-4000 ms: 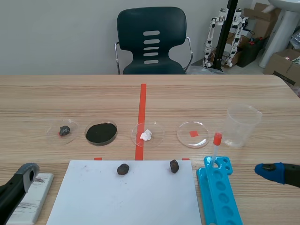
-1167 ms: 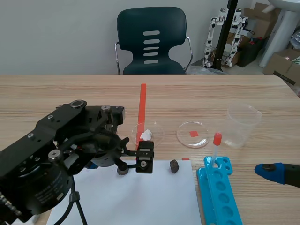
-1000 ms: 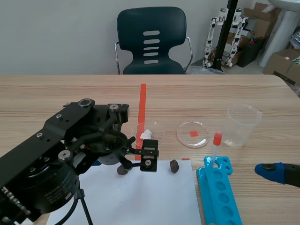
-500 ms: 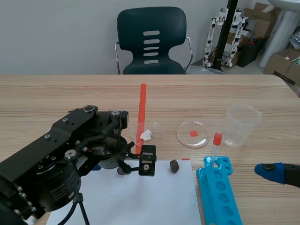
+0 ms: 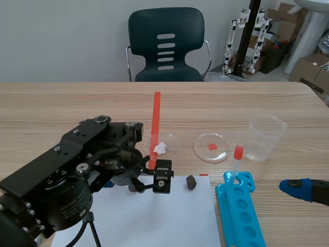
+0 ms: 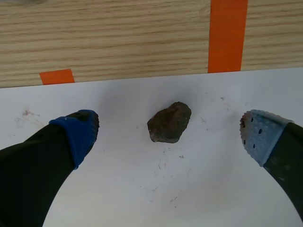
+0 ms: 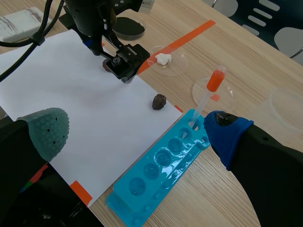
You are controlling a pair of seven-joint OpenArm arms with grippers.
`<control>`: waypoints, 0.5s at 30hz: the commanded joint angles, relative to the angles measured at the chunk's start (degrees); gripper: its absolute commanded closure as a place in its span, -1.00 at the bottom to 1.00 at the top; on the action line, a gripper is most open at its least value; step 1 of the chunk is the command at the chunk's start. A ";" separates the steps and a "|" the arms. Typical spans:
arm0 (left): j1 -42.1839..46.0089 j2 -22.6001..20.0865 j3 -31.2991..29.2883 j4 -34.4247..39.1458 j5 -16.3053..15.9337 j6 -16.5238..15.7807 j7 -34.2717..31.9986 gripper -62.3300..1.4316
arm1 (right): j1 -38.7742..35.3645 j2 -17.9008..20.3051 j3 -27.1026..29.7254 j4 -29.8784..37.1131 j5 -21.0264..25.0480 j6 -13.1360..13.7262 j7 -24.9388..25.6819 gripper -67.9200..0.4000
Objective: Pick up the middle mineral with the left hand
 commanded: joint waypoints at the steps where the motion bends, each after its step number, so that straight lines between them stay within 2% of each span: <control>1: -0.66 0.31 -0.15 0.04 0.04 -0.50 -0.13 -0.75 | -0.11 0.15 0.52 0.50 0.63 -0.15 0.81 -0.74; 7: -0.66 0.44 -0.15 -0.26 0.07 -0.90 -0.07 -0.39 | -0.11 0.15 0.52 0.50 0.63 -0.15 0.81 -0.74; 15: -0.63 0.44 -0.15 -0.26 0.04 -0.94 0.02 0.23 | -0.11 0.15 0.52 0.50 0.63 -0.15 0.81 -0.74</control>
